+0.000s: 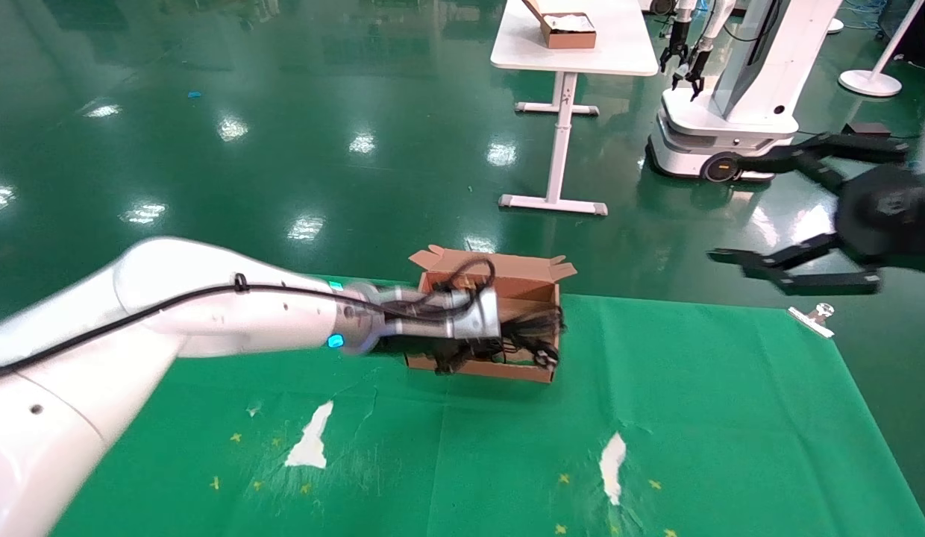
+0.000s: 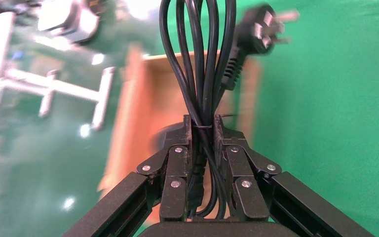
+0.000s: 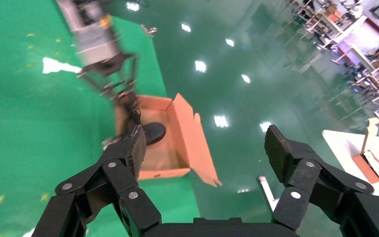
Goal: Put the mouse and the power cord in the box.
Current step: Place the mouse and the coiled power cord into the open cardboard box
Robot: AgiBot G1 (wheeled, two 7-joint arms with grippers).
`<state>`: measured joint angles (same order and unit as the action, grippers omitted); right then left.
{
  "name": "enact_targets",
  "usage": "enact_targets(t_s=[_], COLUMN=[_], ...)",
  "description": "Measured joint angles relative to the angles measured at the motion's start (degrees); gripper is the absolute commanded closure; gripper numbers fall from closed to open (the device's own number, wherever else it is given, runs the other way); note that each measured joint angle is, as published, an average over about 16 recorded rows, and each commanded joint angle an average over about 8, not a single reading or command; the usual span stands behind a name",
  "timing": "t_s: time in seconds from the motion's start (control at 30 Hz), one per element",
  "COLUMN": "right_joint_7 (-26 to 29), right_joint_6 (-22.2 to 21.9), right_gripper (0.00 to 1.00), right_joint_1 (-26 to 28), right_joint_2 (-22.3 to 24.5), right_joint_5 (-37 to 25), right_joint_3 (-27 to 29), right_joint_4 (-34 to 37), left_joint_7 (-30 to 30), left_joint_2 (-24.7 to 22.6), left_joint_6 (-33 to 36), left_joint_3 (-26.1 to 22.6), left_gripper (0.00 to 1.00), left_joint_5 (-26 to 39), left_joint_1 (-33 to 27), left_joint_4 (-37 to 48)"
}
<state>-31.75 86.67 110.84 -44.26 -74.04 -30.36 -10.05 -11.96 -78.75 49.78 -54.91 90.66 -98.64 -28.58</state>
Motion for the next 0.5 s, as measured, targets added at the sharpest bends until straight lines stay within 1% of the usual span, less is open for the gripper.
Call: enact_targets(t_s=[0.07, 0.1, 0.2, 0.3, 0.4, 0.5], right_joint_7=[1.3, 1.9, 3.4, 4.4, 5.1, 5.7], right_joint_6=[1.5, 2.2, 3.9, 4.5, 4.9, 5.3], right_gripper=[0.0, 0.0, 0.0, 0.0, 0.0, 0.0], right_joint_1=[0.4, 0.5, 0.6, 0.3, -0.1, -0.7], right_joint_2=[1.4, 2.1, 3.7, 4.5, 5.0, 5.3], right_joint_5=[-0.3, -0.4, -0.6, -0.6, -0.4, 0.0], right_joint_3=[-0.3, -0.4, -0.7, -0.8, -0.8, -0.7], right_joint_4=[-1.3, -2.1, -4.2, -5.9, -7.1, -8.1], left_joint_7=[2.5, 3.8, 6.6, 8.2, 9.1, 9.6], left_joint_2=[0.0, 0.0, -0.1, 0.0, 0.2, 0.8], left_joint_6=[-0.8, -1.3, -2.7, -3.5, -3.8, -3.5], left_joint_3=[-2.0, -3.0, -5.5, -7.1, -8.0, -7.8], left_gripper=[0.07, 0.0, 0.0, 0.0, 0.0, 0.0], left_joint_5=[-0.3, -0.5, -0.9, -1.2, -1.7, -2.5], left_joint_1=[-0.3, -0.4, -0.9, -1.1, -1.0, -0.5], left_joint_4=[-1.0, -1.5, -2.9, -3.9, -4.7, -5.5])
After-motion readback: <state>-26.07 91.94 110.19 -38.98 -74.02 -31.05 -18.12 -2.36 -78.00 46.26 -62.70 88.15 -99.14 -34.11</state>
